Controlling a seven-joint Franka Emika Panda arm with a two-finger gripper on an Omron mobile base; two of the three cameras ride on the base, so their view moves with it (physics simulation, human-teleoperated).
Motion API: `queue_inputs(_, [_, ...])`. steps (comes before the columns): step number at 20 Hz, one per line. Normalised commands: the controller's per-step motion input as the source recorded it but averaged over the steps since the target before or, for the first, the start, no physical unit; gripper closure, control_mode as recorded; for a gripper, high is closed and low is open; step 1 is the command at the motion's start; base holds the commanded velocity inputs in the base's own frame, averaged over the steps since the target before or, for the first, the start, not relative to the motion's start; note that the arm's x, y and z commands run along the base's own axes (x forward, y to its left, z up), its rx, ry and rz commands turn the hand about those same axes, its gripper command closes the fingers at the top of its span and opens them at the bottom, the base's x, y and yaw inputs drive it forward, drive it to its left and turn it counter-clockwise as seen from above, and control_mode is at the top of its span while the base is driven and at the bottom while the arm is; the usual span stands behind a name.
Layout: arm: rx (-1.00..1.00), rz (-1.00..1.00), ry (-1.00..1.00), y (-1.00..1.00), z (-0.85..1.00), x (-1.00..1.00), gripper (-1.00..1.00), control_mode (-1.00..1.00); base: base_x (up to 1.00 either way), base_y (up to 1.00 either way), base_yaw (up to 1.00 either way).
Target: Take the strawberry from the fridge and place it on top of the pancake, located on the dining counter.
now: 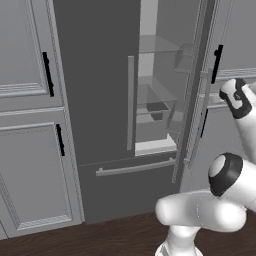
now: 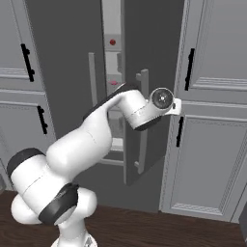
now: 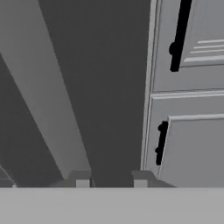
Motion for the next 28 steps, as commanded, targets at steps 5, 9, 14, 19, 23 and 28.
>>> queue_inputs(5, [-0.06,-0.10,0.00,-0.10,0.27,-0.82,-1.00,-1.00,0.00,0.00,0.00])
queue_inputs(9, [-0.38,-0.14,0.10,0.93,0.10,-0.71,-1.00,-1.00,0.00,0.00,0.00])
queue_inputs(14, [-0.64,0.00,0.17,1.00,0.25,-0.14,-1.00,-1.00,0.00,0.00,0.00])
queue_inputs(19, [-0.70,0.00,0.29,0.99,0.01,0.00,-1.00,-1.00,0.00,0.00,0.00])
queue_inputs(23, [-0.63,0.09,0.31,0.63,-0.01,0.11,-1.00,-1.00,0.00,0.00,0.00])
queue_inputs(28, [-0.49,0.21,0.36,0.38,-0.02,0.05,-1.00,-1.00,0.00,0.00,0.00])
